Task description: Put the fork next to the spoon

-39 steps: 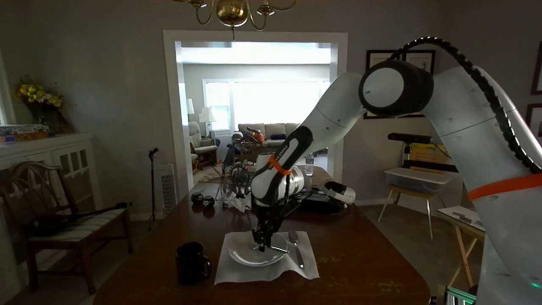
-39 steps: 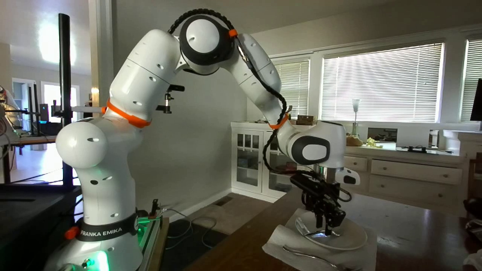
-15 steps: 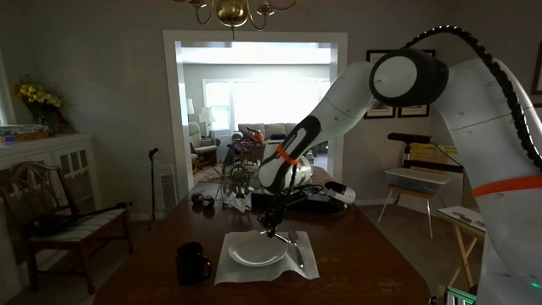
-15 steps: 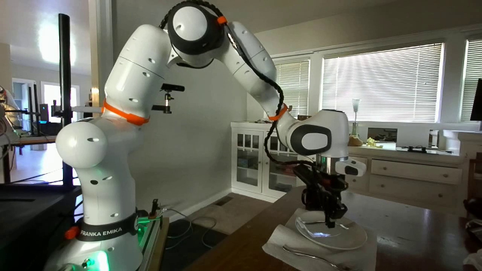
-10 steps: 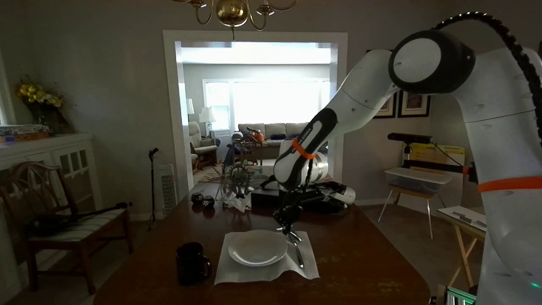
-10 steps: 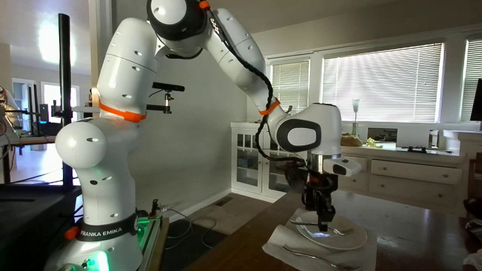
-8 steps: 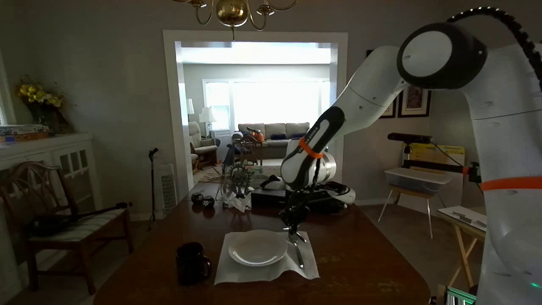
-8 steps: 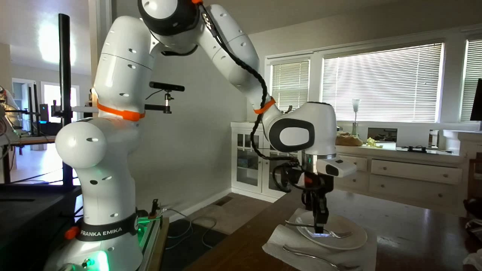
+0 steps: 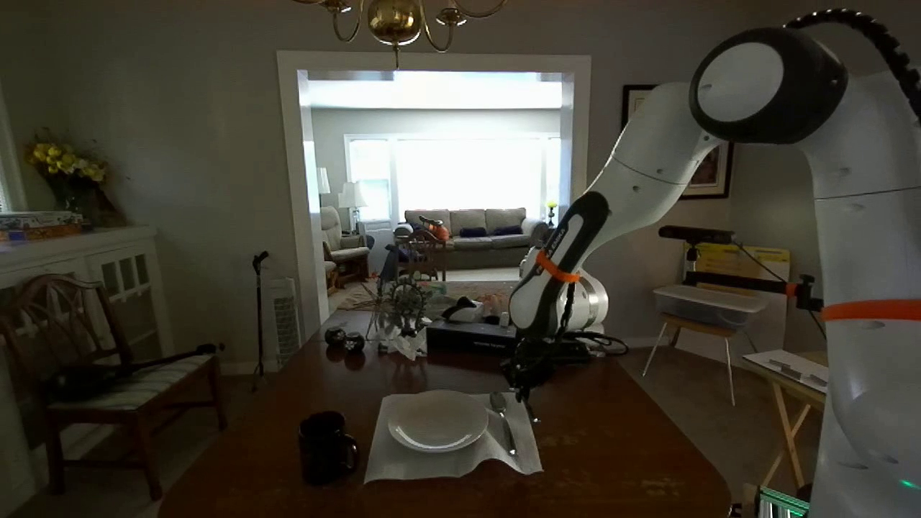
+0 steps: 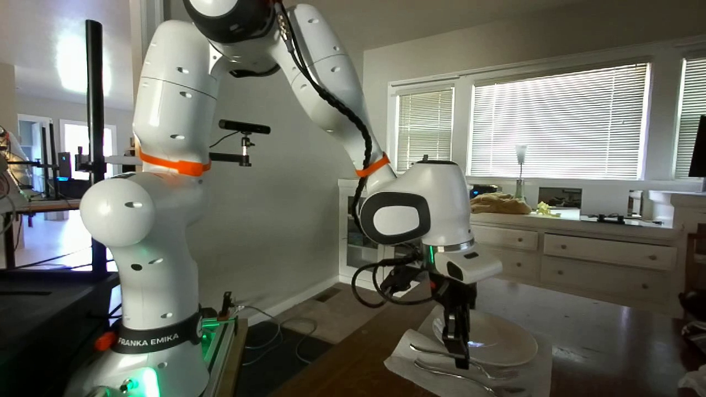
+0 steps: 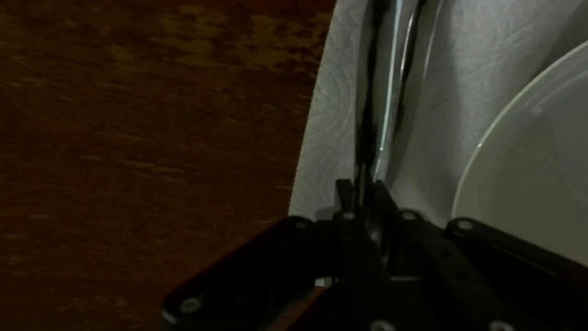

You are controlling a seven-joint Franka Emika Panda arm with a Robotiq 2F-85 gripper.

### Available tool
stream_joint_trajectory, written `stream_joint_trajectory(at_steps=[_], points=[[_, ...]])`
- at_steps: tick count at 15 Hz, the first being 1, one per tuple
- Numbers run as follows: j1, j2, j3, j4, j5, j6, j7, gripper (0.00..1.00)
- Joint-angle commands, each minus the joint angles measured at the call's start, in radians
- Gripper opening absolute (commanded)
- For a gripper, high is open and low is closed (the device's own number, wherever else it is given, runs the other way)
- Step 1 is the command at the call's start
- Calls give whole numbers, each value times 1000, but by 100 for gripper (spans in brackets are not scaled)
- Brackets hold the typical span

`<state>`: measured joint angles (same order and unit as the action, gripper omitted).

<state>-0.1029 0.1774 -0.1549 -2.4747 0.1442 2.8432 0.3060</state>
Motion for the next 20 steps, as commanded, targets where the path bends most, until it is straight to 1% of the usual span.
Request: stream_joint_trajectory(at_steps=[1,6,7,8,10,14,16,20], points=[[2,5,-9,1,-2,0,3,11],[4,5,-6,4,-2,0,2,11],[10,16,-12,17,-16,-4,17,3],[19,32,-23,25,-35,8,39,3],[24,51,-26,40,-34,12,54,3],[57,96,-66,54,-82,50,128,3],[92,124,-107,59,-119,81,186,3],[128,158,-135,53,-100,127,207,3]])
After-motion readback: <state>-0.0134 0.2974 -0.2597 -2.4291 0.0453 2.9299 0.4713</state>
